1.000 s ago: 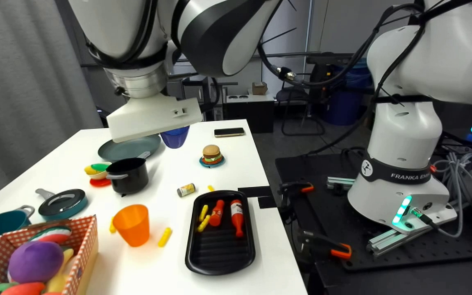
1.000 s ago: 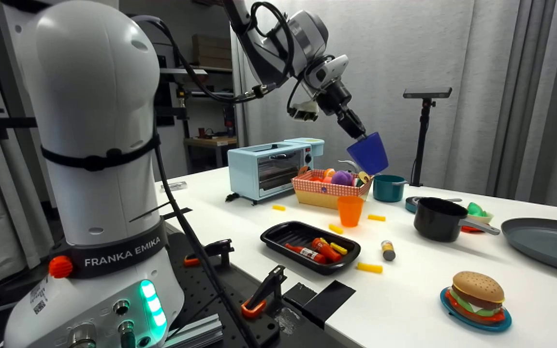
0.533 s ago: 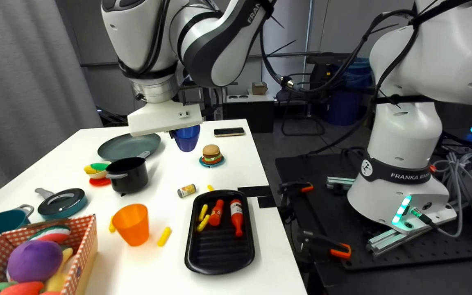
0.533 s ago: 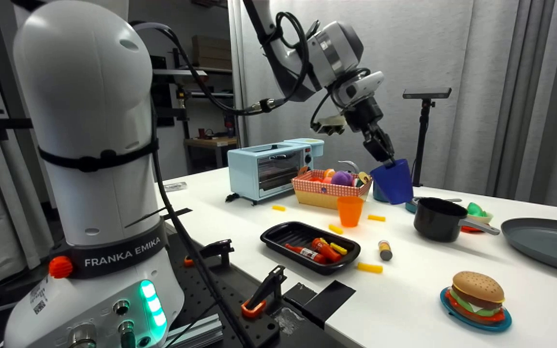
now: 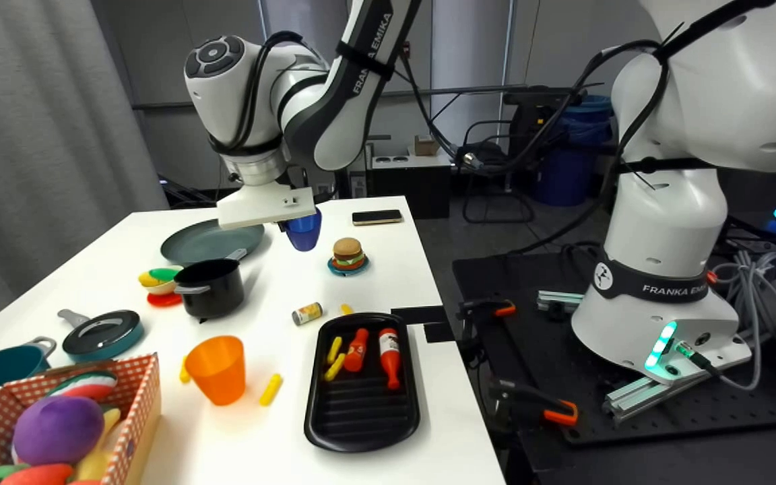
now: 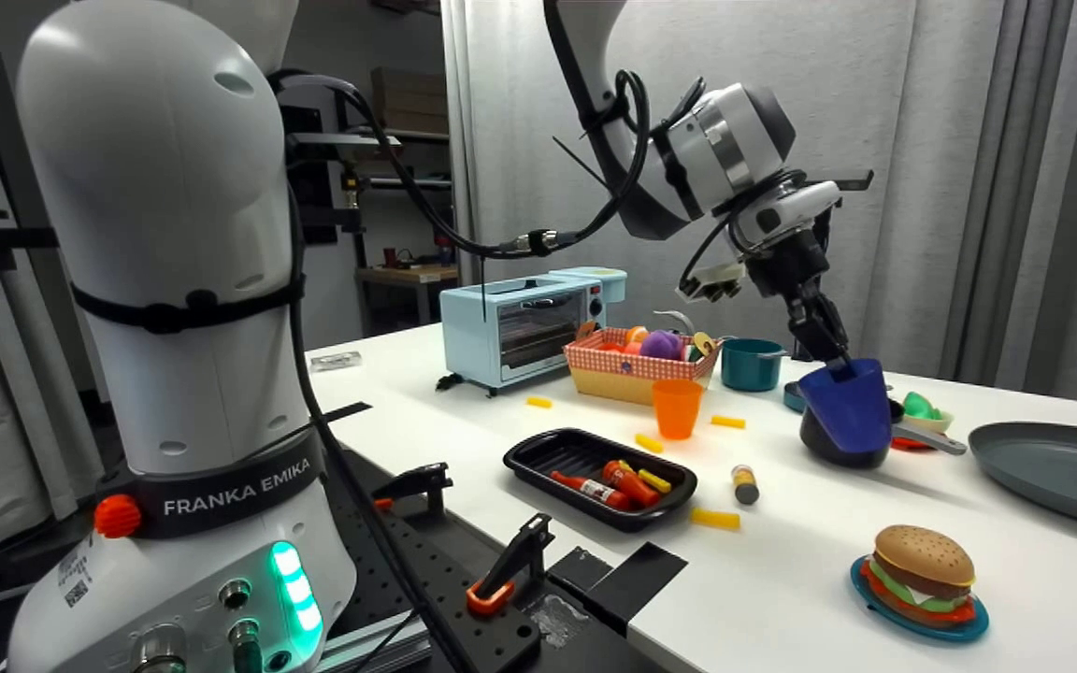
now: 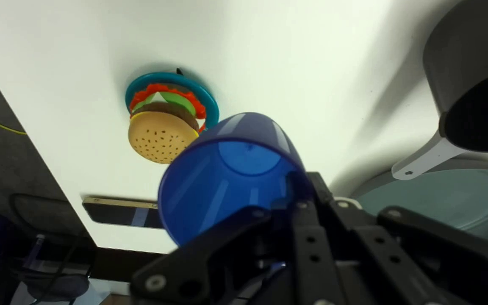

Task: Pour the potato chips out of the orange cup and onto the black tray, pour the potato chips from the dark blue cup and onto the black tray

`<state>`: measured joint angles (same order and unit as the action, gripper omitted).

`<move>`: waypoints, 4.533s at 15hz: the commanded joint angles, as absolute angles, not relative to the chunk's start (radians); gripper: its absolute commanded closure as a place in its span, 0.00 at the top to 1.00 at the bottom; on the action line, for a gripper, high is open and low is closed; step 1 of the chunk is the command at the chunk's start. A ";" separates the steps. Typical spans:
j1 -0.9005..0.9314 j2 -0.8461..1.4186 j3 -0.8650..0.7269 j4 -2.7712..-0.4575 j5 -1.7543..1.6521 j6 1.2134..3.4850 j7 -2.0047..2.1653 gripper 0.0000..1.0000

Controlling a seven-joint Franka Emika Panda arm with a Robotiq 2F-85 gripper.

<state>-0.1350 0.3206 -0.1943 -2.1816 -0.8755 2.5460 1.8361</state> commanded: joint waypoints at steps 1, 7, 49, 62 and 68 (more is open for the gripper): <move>-0.163 0.416 -0.208 -2.087 -0.774 2.609 1.773 0.01; -0.189 0.502 -0.223 -2.005 -0.501 2.660 1.608 0.01; 0.152 0.588 -0.485 -2.027 -0.236 2.747 1.504 1.00; 0.376 0.373 -0.615 -2.140 -0.614 2.651 1.636 1.00; 0.295 0.194 -0.429 -2.228 -0.795 2.472 1.622 1.00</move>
